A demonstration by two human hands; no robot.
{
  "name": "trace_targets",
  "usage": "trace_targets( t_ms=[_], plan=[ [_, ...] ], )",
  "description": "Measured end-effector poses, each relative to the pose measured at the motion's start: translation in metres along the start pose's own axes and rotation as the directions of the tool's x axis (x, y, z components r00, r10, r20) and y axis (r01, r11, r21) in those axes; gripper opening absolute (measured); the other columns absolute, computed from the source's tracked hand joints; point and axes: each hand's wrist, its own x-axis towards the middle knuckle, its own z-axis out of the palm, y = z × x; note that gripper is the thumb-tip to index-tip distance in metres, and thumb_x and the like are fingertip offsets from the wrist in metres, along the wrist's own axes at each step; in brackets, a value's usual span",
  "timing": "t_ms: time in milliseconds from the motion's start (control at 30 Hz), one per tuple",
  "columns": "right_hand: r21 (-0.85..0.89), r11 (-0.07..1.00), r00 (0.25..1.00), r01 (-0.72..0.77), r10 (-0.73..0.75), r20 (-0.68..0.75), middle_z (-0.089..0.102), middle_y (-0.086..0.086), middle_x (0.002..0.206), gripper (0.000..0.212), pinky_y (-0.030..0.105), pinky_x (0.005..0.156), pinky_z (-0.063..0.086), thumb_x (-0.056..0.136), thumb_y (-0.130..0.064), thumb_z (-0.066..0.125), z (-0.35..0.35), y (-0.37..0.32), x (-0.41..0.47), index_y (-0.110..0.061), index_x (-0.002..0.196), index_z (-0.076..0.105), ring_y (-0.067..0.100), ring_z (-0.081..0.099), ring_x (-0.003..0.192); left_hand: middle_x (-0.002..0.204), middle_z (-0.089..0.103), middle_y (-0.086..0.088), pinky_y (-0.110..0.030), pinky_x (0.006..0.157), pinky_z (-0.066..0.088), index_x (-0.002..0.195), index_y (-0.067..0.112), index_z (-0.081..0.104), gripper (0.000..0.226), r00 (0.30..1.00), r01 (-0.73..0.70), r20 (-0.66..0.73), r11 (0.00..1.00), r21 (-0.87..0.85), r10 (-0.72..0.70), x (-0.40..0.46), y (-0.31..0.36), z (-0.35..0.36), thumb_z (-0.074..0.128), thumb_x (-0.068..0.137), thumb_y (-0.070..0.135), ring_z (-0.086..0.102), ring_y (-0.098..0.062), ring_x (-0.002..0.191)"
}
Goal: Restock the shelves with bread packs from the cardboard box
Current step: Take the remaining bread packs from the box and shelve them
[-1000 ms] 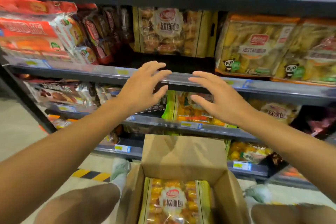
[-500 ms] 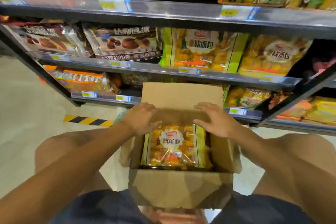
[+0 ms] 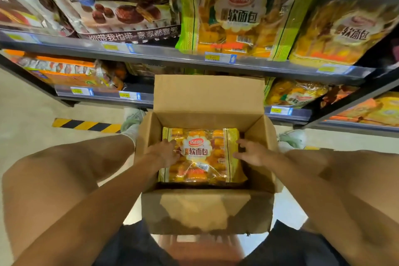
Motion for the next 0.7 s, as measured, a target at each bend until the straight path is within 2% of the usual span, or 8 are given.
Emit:
trace_targets(
  t_ms=[133, 267, 367, 433, 533, 633, 700],
  plan=[
    [0.168, 0.982, 0.996, -0.091, 0.087, 0.033, 0.037, 0.005, 0.158, 0.076, 0.044, 0.114, 0.038, 0.095, -0.045, 0.062, 0.018, 0.003, 0.023, -0.026, 0.157, 0.024, 0.029, 0.04, 0.142, 0.156, 0.033, -0.017, -0.046, 0.113, 0.039, 0.157, 0.01, 0.013, 0.084, 0.981, 0.18, 0.105, 0.967, -0.179, -0.163, 0.023, 0.003, 0.016, 0.054, 0.095, 0.049, 0.041, -0.035, 0.139],
    [0.353, 0.921, 0.987, -0.162, 0.15, 0.062, 0.041, 0.007, 0.155, 0.078, 0.043, 0.112, 0.036, 0.093, -0.038, 0.066, 0.032, 0.005, 0.043, -0.021, 0.156, 0.023, 0.03, 0.04, 0.141, 0.16, 0.03, -0.017, -0.044, 0.116, 0.034, 0.158, 0.003, -0.005, 0.104, 0.948, 0.301, 0.21, 0.892, -0.338, -0.24, 0.048, -0.003, 0.026, 0.054, 0.092, 0.058, 0.036, -0.035, 0.143],
    [0.497, 0.84, 0.976, -0.217, 0.203, 0.082, 0.046, 0.008, 0.15, 0.084, 0.043, 0.11, 0.037, 0.088, -0.032, 0.074, 0.038, 0.005, 0.054, -0.015, 0.154, 0.025, 0.031, 0.046, 0.137, 0.163, 0.024, -0.016, -0.039, 0.118, 0.029, 0.156, 0.001, -0.011, 0.107, 0.935, 0.343, 0.262, 0.793, -0.504, -0.238, 0.057, -0.006, 0.032, 0.059, 0.093, 0.052, 0.031, -0.034, 0.146],
    [0.59, 0.776, 0.974, -0.224, 0.193, 0.116, 0.052, 0.004, 0.143, 0.079, 0.041, 0.106, 0.039, 0.086, -0.029, 0.076, 0.044, 0.005, 0.061, -0.016, 0.151, 0.033, 0.028, 0.052, 0.129, 0.161, 0.028, -0.015, -0.038, 0.115, 0.029, 0.157, 0.002, -0.009, 0.102, 0.931, 0.363, 0.273, 0.703, -0.611, -0.243, 0.059, -0.008, 0.037, 0.062, 0.095, 0.042, 0.033, -0.033, 0.145],
    [0.679, 0.697, 0.972, -0.23, 0.195, 0.13, 0.058, 0.003, 0.138, 0.077, 0.041, 0.1, 0.042, 0.082, -0.036, 0.078, 0.052, 0.001, 0.066, -0.024, 0.147, 0.04, 0.022, 0.058, 0.112, 0.156, 0.037, -0.012, -0.042, 0.115, 0.032, 0.157, 0.009, 0.007, 0.093, 0.924, 0.381, 0.274, 0.581, -0.719, -0.268, 0.062, -0.014, 0.044, 0.068, 0.091, 0.035, 0.036, -0.033, 0.143],
    [0.712, 0.661, 0.965, -0.239, 0.24, 0.101, 0.058, 0.005, 0.137, 0.071, 0.044, 0.106, 0.043, 0.083, -0.036, 0.078, 0.055, -0.003, 0.068, -0.024, 0.144, 0.043, 0.024, 0.059, 0.116, 0.148, 0.044, -0.011, -0.044, 0.113, 0.035, 0.152, 0.012, 0.021, 0.085, 0.913, 0.404, 0.299, 0.517, -0.755, -0.276, 0.063, -0.017, 0.044, 0.072, 0.086, 0.028, 0.041, -0.033, 0.138],
    [0.707, 0.662, 0.96, -0.25, 0.265, 0.092, 0.055, 0.005, 0.141, 0.07, 0.042, 0.105, 0.04, 0.085, -0.037, 0.076, 0.054, -0.003, 0.065, -0.023, 0.144, 0.043, 0.027, 0.055, 0.125, 0.145, 0.047, -0.01, -0.047, 0.111, 0.038, 0.149, 0.013, 0.026, 0.088, 0.906, 0.419, 0.324, 0.484, -0.768, -0.271, 0.062, -0.019, 0.041, 0.076, 0.078, 0.026, 0.044, -0.033, 0.135]
  ],
)
